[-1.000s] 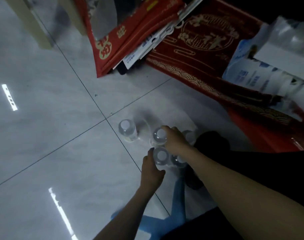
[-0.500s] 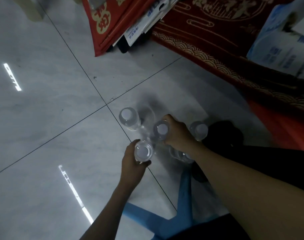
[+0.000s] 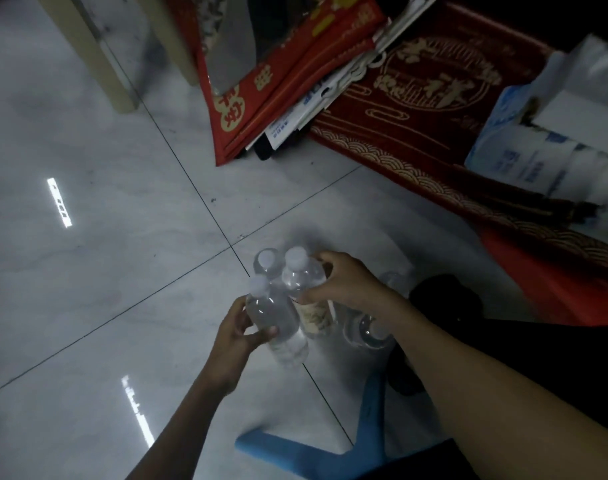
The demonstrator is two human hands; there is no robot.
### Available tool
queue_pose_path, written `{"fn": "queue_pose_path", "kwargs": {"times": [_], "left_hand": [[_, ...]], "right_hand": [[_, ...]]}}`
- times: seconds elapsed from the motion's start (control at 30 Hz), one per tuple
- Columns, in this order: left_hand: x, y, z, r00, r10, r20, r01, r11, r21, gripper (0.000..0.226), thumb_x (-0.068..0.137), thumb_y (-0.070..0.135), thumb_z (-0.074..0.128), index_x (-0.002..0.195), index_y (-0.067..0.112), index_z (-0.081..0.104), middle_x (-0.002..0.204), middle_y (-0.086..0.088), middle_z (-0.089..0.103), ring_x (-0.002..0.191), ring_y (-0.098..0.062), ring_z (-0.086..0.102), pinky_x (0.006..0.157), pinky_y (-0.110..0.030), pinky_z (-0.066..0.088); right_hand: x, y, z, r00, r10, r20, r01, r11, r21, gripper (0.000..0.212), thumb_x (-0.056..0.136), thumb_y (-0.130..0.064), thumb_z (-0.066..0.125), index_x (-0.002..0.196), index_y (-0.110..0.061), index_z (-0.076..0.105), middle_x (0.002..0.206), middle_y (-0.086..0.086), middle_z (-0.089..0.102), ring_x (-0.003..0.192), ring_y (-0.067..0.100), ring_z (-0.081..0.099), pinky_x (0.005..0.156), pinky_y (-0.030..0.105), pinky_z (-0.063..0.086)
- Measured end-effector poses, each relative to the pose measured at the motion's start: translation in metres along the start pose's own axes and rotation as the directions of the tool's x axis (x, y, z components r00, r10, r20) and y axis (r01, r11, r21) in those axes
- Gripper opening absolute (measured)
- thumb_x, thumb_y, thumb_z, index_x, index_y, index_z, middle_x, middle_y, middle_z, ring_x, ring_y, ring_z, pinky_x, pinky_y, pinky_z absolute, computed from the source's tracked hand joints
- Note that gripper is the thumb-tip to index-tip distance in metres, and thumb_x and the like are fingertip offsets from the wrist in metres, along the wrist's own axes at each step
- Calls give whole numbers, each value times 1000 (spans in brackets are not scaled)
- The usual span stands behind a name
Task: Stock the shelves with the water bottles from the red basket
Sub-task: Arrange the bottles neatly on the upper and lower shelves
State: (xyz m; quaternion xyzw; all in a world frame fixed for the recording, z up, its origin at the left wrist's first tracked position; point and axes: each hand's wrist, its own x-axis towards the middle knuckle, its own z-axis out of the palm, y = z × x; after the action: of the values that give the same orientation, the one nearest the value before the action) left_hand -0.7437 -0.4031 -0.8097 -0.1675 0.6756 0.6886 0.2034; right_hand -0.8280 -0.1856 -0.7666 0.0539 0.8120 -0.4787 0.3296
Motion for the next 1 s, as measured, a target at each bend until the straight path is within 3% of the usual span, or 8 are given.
{"fn": "queue_pose_path", "kwargs": {"times": [0.1,0.27,0.4,0.53,0.67,0.73,0.8,1.0], "left_hand": [[-15,47,-5,997,58,51,-51,989,-138,57,74,24,72,129,21,57,127,-11,64,118,-34,60,95,-59,48],[-35,135,7,974,210,85,-175,935,-309,51,90,31,54,134,6,51,133,-24,57,120,-42,56,96,-58,48],[-63,214,49,924,353,148,-302,911,-282,93,58,59,83,130,7,54,124,-19,64,111,-37,64,87,-48,54],[-90,278,112,845,500,191,-449,856,-258,103,36,47,94,125,15,52,112,-9,71,98,-25,71,72,-35,59],[-122,342,184,803,529,276,-411,826,-387,67,53,51,84,103,11,64,89,-5,72,80,-24,69,64,-34,58],[-142,366,224,753,502,425,-319,844,-431,37,80,43,62,95,11,70,93,-13,71,85,-33,67,69,-41,57],[-167,388,261,667,511,542,-329,855,-402,40,88,43,54,93,10,74,98,-18,72,86,-38,70,69,-45,57],[-226,432,369,407,736,541,-667,644,-374,87,45,72,80,107,12,66,93,-11,75,83,-27,73,65,-32,57]], "right_hand": [[-18,-34,-11,998,-61,-14,63,981,181,64,56,-45,87,115,-31,66,113,-9,72,104,12,68,90,36,56],[-80,-93,-45,970,-196,-145,238,891,386,27,79,-28,79,104,-27,70,98,-4,78,84,8,74,73,26,55],[-137,-134,-77,900,-245,-361,409,761,503,25,85,-27,74,109,-19,71,95,5,78,85,18,75,76,33,61],[-210,-160,-128,795,-236,-560,537,704,466,34,83,-41,74,108,-18,72,98,11,77,94,31,74,92,53,56],[-296,-167,-186,683,-189,-706,613,674,412,37,81,-53,72,98,-20,74,95,10,78,91,32,74,93,59,53],[-339,-165,-214,607,-174,-776,648,673,356,42,83,-57,68,98,-18,74,94,9,78,92,32,74,92,59,54],[-381,-161,-238,526,-153,-837,682,664,307,44,84,-59,64,100,-19,74,94,6,78,92,28,75,91,55,55],[-476,-144,-289,259,-41,-965,743,647,172,78,56,-80,72,113,-27,70,117,2,72,110,28,68,100,57,48]]}}
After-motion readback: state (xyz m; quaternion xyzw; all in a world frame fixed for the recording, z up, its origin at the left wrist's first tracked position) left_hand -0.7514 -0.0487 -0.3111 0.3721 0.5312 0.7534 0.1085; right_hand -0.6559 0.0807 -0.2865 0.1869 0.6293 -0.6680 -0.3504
